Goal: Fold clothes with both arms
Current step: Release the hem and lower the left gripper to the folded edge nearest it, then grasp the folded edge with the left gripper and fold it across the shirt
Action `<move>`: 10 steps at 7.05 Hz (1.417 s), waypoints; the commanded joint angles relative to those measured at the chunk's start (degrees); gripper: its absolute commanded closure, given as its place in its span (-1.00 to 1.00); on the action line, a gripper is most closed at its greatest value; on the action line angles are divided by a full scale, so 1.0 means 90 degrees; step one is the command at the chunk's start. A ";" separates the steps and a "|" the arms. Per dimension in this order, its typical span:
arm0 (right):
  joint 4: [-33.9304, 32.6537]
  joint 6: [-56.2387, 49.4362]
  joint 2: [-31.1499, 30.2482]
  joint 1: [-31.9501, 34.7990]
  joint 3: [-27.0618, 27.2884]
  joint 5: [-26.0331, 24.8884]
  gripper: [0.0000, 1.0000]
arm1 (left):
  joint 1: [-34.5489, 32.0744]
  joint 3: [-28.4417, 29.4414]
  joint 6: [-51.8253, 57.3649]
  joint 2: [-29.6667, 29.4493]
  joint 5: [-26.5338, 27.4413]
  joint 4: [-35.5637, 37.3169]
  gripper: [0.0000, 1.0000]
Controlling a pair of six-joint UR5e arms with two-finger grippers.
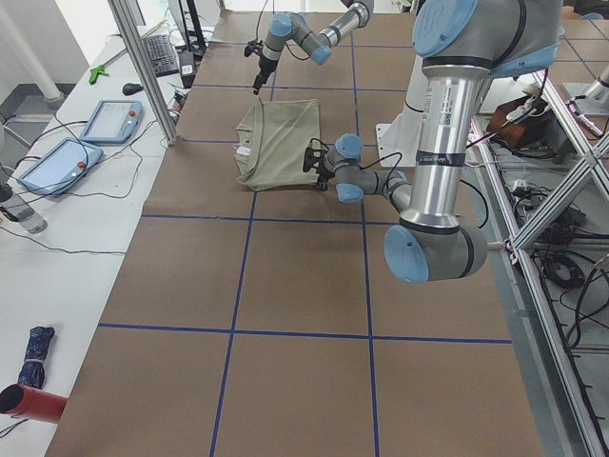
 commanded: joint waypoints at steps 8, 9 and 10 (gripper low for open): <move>0.0010 0.0042 0.0009 -0.0068 -0.0003 -0.0024 -1.00 | -0.1945 0.0957 0.2472 -0.0420 -0.0085 0.0185 1.00; 0.0010 0.0042 0.0018 -0.0107 0.0007 -0.0024 -1.00 | -0.2405 0.1793 0.2758 -0.1256 -0.0086 0.0437 1.00; 0.0010 0.0158 0.0067 -0.0175 0.0017 -0.0024 -1.00 | -0.2758 0.2749 0.2992 -0.2009 -0.0086 0.0546 1.00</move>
